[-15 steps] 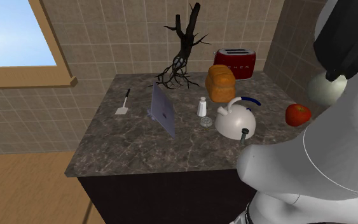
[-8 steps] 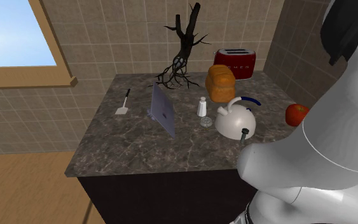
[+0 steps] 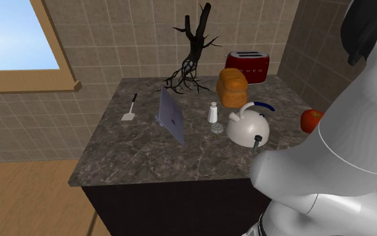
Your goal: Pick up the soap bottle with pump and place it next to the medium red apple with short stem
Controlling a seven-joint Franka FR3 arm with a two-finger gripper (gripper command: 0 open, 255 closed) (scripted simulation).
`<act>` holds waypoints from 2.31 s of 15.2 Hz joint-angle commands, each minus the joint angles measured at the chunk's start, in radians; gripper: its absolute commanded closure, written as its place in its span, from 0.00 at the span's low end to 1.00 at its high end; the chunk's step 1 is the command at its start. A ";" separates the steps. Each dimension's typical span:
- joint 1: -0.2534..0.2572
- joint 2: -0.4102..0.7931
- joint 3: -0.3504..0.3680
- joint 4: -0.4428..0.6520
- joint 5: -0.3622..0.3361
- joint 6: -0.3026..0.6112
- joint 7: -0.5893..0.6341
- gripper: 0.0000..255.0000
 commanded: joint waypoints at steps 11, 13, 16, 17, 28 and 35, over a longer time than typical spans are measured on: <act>-0.005 -0.013 -0.005 -0.175 -0.006 0.164 -0.004 1.00; -0.005 -0.011 -0.006 -0.200 -0.006 0.191 -0.005 1.00; -0.006 -0.007 -0.008 -0.237 -0.006 0.231 -0.008 1.00; -0.006 -0.006 -0.009 -0.249 -0.005 0.244 -0.009 1.00; -0.008 0.029 -0.021 -0.365 0.006 0.393 -0.025 1.00; -0.007 0.067 -0.029 -0.426 0.021 0.489 -0.042 1.00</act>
